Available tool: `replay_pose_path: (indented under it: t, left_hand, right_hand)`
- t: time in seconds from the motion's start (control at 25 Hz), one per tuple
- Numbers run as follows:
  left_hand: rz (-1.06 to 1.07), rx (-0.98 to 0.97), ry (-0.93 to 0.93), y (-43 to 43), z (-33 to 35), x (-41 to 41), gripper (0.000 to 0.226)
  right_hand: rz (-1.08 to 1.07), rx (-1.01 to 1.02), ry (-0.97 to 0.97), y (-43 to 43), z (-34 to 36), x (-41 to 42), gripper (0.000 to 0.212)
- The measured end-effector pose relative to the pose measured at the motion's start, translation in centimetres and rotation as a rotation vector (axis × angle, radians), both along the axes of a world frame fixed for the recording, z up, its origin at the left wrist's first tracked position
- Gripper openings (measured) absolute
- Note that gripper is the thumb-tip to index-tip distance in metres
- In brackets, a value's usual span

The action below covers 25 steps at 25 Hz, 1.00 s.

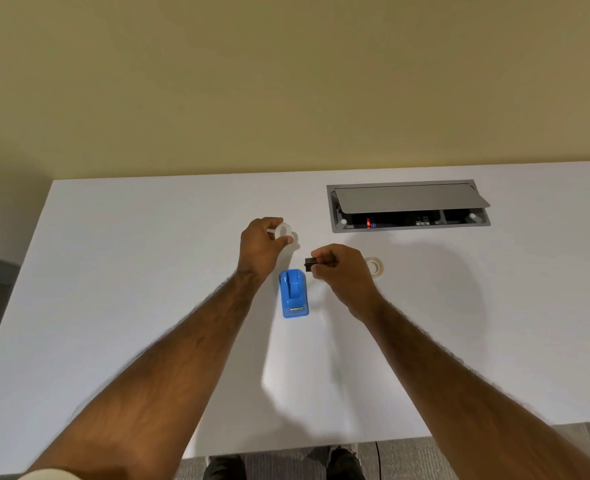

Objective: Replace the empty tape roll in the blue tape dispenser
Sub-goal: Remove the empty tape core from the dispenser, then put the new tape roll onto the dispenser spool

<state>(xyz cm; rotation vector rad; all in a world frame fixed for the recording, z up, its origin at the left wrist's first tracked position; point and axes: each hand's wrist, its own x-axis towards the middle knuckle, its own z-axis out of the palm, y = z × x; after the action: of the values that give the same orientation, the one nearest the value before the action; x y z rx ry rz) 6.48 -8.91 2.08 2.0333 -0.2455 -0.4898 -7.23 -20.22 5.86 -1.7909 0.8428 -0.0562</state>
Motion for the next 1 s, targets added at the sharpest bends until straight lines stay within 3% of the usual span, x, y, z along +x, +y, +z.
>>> replay_pose_path:
  t: [0.32, 0.8, 1.0]
  left_hand:
    - [-0.242, 0.296, -0.152, -3.3, -4.2, 4.8, 0.047]
    - [-0.321, 0.409, -0.288, -4.0, -6.6, 5.9, 0.047]
    - [-0.314, 0.398, -0.220, -3.6, -6.3, 5.4, 0.053]
  right_hand:
    - [-0.038, 0.090, 0.046, -1.9, -1.6, 0.1, 0.021]
    - [-0.016, 0.098, 0.085, -1.4, -2.3, -0.5, 0.021]
    - [-0.020, 0.081, 0.072, -0.9, -2.5, -0.9, 0.019]
